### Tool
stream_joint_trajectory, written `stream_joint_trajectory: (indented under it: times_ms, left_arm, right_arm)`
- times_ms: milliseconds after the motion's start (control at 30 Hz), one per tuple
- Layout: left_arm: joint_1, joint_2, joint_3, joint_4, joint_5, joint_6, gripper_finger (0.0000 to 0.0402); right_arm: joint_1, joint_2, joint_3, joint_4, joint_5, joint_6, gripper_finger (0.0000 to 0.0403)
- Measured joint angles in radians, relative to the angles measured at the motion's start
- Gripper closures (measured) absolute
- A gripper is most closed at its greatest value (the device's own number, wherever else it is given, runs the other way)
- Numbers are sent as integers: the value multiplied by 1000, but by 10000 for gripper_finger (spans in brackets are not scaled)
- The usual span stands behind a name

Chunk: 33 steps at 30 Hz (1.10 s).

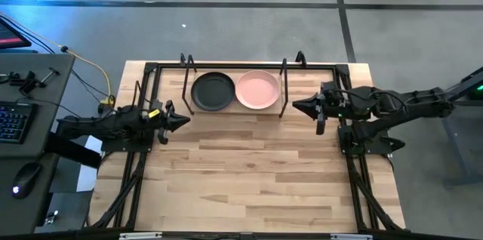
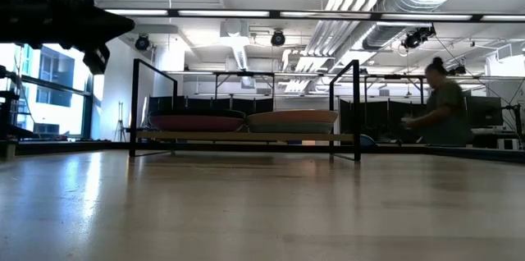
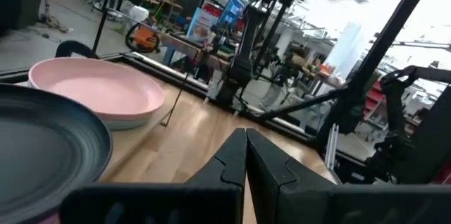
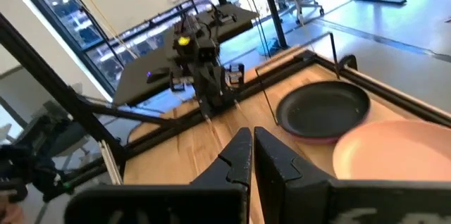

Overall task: Place and stack plates onto a shelf
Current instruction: Return to Home Position

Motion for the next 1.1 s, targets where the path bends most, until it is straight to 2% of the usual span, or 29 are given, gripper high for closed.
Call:
stream_joint_trajectory:
  times_ms: [167,267,367,600,800,967,1100]
  left_arm:
    - [0,2,0,5,0,-57,402]
    - [0,2,0,4,-1,-86,402]
    - [0,2,0,3,-1,-86,402]
    - [0,2,0,3,-2,-86,402]
    - [0,2,0,2,-2,-86,402]
    - [0,3,0,0,-3,-86,402]
    - [0,6,0,-12,-7,-85,402]
  right_arm:
    - [0,-103,-139,5,-41,49,403]
    - [15,-203,-245,10,-81,98,403]
    - [43,-322,-352,29,-71,108,403]
    - [59,-606,-588,154,-29,30,403]
    - [53,-812,-684,159,-21,-22,403]
    - [8,-807,-705,173,-43,-72,403]
    - [-50,-822,-710,166,-118,-88,403]
